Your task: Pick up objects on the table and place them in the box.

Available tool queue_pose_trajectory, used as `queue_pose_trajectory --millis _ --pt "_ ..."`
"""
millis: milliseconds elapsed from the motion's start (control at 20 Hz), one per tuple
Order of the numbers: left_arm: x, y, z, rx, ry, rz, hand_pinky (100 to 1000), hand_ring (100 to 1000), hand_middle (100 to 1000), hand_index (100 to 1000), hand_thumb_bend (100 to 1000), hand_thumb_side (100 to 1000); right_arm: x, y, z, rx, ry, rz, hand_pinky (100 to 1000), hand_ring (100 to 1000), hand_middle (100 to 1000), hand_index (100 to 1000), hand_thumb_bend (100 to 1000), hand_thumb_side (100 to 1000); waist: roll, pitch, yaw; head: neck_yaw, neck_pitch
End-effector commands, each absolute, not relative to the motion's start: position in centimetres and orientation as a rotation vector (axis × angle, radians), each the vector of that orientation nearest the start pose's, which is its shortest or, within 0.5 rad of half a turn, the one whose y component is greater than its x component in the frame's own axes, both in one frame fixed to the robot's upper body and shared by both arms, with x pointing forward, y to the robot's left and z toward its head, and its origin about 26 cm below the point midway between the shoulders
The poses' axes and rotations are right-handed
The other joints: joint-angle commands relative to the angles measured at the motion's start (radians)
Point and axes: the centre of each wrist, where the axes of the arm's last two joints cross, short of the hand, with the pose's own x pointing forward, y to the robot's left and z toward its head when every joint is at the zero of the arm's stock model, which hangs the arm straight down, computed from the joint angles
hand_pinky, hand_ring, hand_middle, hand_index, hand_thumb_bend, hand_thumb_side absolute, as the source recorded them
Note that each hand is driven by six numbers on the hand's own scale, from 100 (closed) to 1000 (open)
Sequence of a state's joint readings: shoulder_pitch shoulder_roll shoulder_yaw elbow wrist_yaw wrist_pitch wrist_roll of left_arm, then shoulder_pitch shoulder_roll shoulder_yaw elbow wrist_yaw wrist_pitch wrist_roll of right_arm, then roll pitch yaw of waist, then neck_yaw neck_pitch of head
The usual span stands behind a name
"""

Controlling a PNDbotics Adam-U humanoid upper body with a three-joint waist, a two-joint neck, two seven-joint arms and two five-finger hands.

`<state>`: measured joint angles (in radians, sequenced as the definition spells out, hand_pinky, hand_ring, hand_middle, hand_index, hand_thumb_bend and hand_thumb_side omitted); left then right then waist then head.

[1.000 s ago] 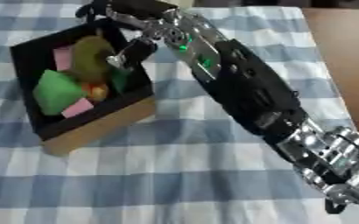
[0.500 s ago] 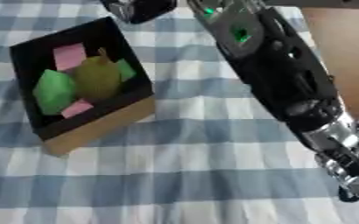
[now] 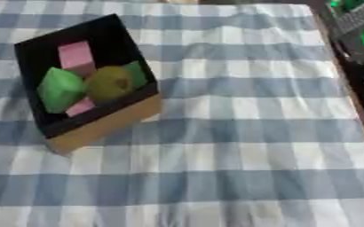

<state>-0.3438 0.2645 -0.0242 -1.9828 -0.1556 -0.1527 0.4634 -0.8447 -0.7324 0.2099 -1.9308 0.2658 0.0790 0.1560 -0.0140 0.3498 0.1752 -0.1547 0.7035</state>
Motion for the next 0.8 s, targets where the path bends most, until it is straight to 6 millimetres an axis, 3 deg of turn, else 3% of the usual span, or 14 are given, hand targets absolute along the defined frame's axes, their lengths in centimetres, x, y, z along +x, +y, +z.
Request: queue_pose_trajectory --millis 50,400,800 --pt "30.3 24.8 21.1 0.476 -2.554 0.107 761 803 712 792 407 713 29.0 -25.0 37.0 1.013 3.023 -1.359 892 868 760 884 100 476 0.019 -0.037 -0.008 0.017 0.008" --pt "30.3 25.3 21.0 0.521 -2.554 0.133 761 801 711 792 411 708 29.2 -29.9 33.0 1.126 3.168 -1.072 903 861 733 864 100 542 0.05 -0.034 -0.031 0.038 0.005" --pt "30.3 25.5 21.0 0.547 -2.555 0.161 760 801 711 791 417 703 29.1 -32.0 29.6 1.119 3.285 -0.868 869 836 718 841 100 558 0.066 -0.032 -0.041 0.045 -0.004"
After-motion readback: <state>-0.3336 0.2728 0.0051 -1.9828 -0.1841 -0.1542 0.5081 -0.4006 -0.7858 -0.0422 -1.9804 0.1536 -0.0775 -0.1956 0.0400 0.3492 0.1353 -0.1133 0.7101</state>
